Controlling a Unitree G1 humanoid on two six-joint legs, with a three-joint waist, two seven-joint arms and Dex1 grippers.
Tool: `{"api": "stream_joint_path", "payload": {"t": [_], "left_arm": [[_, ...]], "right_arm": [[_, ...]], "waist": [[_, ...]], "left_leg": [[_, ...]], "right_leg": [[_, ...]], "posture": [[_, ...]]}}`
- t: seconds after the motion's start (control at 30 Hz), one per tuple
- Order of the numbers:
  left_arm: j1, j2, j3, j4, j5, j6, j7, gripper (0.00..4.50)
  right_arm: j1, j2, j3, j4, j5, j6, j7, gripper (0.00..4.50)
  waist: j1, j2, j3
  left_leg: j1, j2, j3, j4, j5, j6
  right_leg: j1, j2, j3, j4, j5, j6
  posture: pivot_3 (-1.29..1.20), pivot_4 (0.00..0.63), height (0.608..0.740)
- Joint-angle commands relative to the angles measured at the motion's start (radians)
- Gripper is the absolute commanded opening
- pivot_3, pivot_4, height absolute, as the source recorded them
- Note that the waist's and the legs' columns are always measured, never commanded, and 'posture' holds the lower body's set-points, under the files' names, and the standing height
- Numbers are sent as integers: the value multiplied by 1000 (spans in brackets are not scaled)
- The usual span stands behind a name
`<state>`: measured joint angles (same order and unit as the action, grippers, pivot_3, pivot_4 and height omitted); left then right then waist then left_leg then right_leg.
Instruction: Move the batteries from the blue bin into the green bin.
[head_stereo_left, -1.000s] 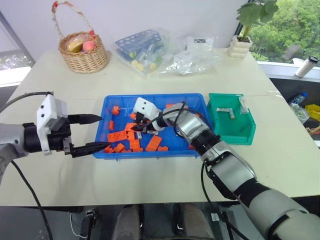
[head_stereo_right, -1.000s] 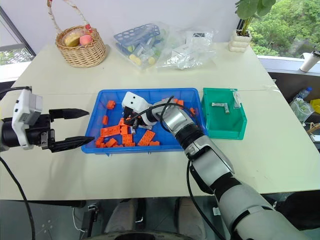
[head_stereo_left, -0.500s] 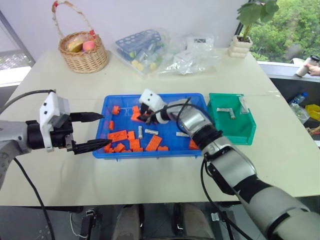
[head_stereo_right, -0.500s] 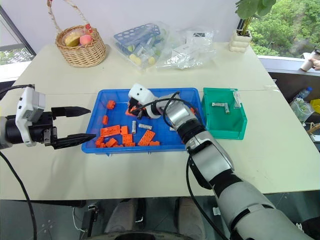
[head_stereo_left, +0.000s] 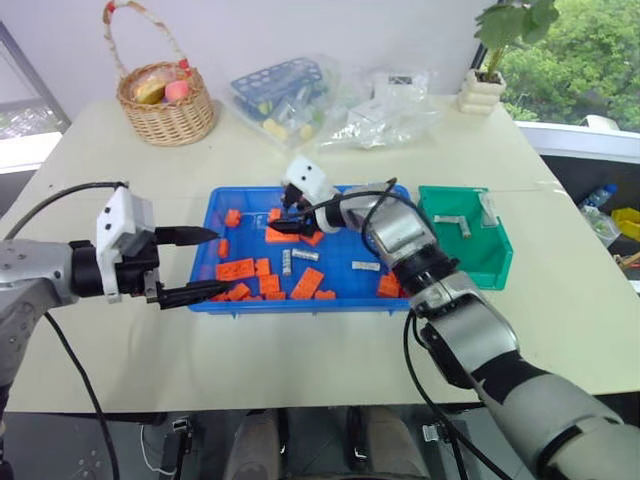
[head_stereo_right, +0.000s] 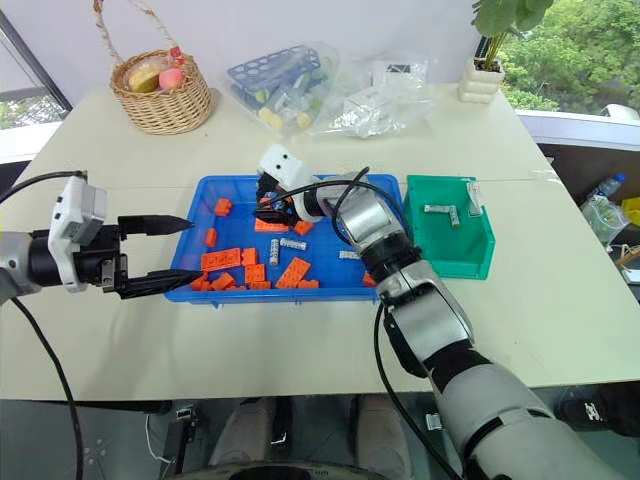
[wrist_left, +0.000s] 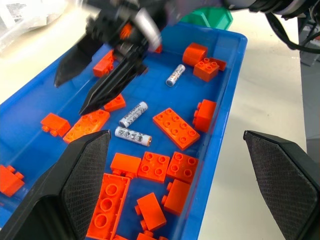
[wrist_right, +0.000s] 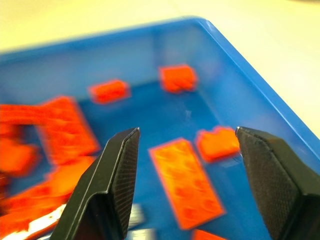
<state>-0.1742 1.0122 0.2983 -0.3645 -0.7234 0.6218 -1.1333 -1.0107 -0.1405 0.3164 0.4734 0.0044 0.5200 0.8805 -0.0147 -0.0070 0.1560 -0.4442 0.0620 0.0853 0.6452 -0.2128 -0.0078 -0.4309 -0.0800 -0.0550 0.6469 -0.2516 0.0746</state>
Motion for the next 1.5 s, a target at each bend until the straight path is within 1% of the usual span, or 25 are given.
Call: {"api": "stream_joint_path", "payload": {"t": [0.03,0.2,0.3,0.4,0.53,0.7,0.83,1.07,1.2,1.23,1.33,1.5], "left_arm": [[-25,3,0,2,4,-18,-8,4500],[-54,0,-19,9,6,-19,-13,4500],[-62,1,-19,12,8,-19,-14,4500],[-55,5,-6,3,6,-16,-11,4500],[-28,12,23,-10,5,-12,-6,4500],[-6,12,42,-31,-3,-5,3,4500],[5,11,50,-45,-6,-1,12,4500],[6,10,49,-46,-7,-3,20,4500],[-8,7,33,-39,-4,-8,20,4500],[-12,7,29,-36,-2,-10,20,4500],[-31,6,13,-22,3,-15,15,4500],[-63,1,-20,4,15,-25,1,4500]], "right_arm": [[51,-40,50,-131,13,48,85,3126],[55,-64,116,-78,-19,-24,146,3126],[45,-59,143,-15,-47,-83,158,3126],[39,-53,163,31,-65,-131,178,3126],[47,-53,177,46,-72,-156,226,3126],[40,-32,171,108,-89,-197,217,3126],[20,-4,158,168,-101,-222,180,3126],[30,20,151,159,-109,-189,154,3126],[44,19,154,147,-113,-183,141,2057],[49,17,154,136,-113,-178,140,1467],[62,13,152,104,-111,-156,138,39],[74,-5,136,33,-100,-96,135,15]], "waist": [[0,0,0],[-3,0,0],[-5,0,0],[-5,0,0],[-4,0,0],[-3,0,0],[-3,0,0],[-4,0,0],[-3,0,0],[-3,0,0],[-3,0,0],[-3,0,0]], "left_leg": [[0,0,0,0,0,0],[0,0,0,0,0,0],[0,0,1,0,0,0],[0,0,1,0,0,0],[0,0,1,0,0,0],[0,0,1,0,0,0],[1,0,1,0,0,0],[1,0,0,0,0,0],[1,0,1,0,0,0],[1,0,1,0,0,0],[1,0,1,0,0,0],[0,0,1,0,0,0]], "right_leg": [[0,0,0,0,0,0],[-1,0,0,0,-1,-2],[-1,0,0,0,0,0],[-1,1,0,0,0,0],[-1,1,0,0,0,0],[0,0,0,0,0,0],[0,0,0,0,0,0],[0,0,0,0,0,-1],[0,0,0,0,0,-1],[0,0,0,0,0,-1],[0,0,0,0,0,-1],[0,0,0,0,0,0]], "posture": [[0,150,736],[0,150,736],[0,150,736],[0,150,736],[0,150,736],[0,150,736],[0,150,736],[0,150,736],[0,150,736],[0,150,736],[0,150,736],[0,150,736]]}}
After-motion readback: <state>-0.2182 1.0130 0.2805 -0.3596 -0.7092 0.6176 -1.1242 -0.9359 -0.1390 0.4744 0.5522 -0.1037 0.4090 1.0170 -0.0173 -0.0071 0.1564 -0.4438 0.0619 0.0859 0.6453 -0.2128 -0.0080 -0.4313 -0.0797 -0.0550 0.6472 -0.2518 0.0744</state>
